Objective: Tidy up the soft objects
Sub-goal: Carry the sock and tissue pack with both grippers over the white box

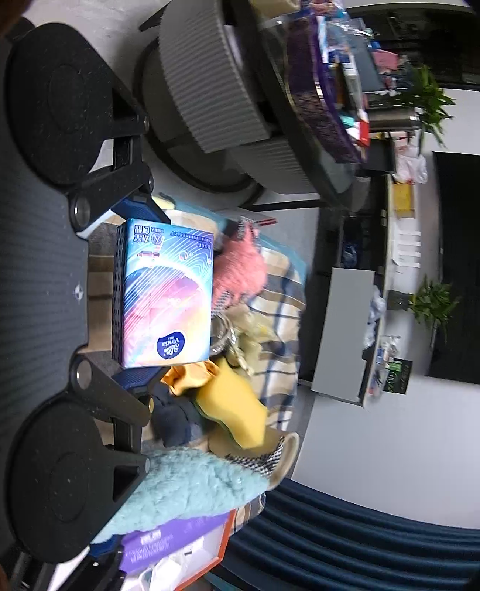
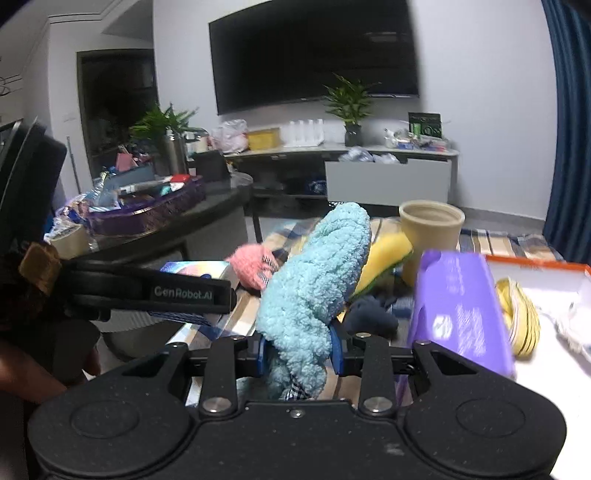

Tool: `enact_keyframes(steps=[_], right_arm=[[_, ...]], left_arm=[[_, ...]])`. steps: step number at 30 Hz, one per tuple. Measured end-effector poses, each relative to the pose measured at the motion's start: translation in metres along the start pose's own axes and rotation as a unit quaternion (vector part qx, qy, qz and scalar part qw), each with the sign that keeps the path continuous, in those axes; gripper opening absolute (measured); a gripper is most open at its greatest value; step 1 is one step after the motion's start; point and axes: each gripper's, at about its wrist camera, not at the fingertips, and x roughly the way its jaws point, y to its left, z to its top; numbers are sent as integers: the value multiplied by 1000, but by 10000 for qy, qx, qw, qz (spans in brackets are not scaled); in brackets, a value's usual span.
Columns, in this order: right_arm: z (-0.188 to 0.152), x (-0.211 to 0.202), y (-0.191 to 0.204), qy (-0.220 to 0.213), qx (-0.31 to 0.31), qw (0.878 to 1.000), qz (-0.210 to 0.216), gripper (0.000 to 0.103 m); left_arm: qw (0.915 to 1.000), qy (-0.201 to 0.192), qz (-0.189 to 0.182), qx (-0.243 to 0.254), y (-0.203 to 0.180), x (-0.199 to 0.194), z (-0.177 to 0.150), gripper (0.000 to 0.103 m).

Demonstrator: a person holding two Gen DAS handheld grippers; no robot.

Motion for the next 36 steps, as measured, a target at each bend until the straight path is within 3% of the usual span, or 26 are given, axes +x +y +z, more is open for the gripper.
enact_keyframes(steps=[14,36], right_arm=[[32,-26,-32,-180,172,9997,-64,39],[59,-50,-84,-443,456,9973,-371,39]], left_arm=[[9991,-285,-88,317,-34,-21,16,75],[9974,-257,-460,492,-79,-23,36,76]])
